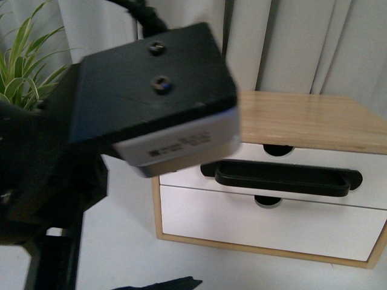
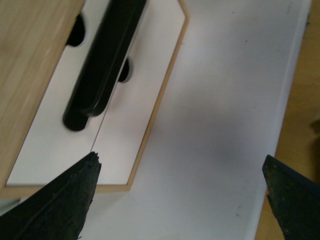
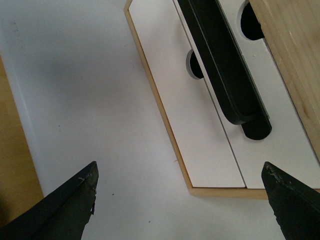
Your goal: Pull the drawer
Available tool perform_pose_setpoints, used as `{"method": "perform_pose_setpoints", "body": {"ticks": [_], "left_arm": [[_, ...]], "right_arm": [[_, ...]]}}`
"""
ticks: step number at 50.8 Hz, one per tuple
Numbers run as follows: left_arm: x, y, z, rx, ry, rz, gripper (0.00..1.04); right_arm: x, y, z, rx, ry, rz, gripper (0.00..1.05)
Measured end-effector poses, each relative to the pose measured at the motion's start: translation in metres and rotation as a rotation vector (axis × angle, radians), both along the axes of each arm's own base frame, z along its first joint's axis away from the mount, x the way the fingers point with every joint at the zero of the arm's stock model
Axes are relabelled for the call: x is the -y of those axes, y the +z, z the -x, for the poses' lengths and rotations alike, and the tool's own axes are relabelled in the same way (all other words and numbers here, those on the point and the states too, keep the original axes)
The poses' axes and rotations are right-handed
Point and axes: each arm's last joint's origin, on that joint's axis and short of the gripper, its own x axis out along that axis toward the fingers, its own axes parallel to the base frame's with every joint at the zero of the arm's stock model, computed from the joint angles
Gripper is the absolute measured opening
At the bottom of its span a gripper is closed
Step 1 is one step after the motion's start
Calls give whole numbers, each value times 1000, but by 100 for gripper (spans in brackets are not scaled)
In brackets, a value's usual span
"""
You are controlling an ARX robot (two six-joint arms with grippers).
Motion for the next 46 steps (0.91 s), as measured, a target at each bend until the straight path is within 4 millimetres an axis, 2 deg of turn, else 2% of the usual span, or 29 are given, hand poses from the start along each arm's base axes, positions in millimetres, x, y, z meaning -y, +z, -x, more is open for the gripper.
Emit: {"method": "perform_pose_setpoints", "body": {"ticks": [11,23,36,46], "left_arm": [[25,7,-11,-1,-102,-102,98],[54,16,-36,15,-164,-150,98],[75,7,-63,11,-159,-177,98],[78,-3,-82,0,-123,-203,98]], "right_arm": [[-2,-6,-9,12,34,33,96],[-1,-10,-21,20,71,41,96],[0,-15,-37,38,100,69,96],[0,-21,-54,27,123,69,96]]}}
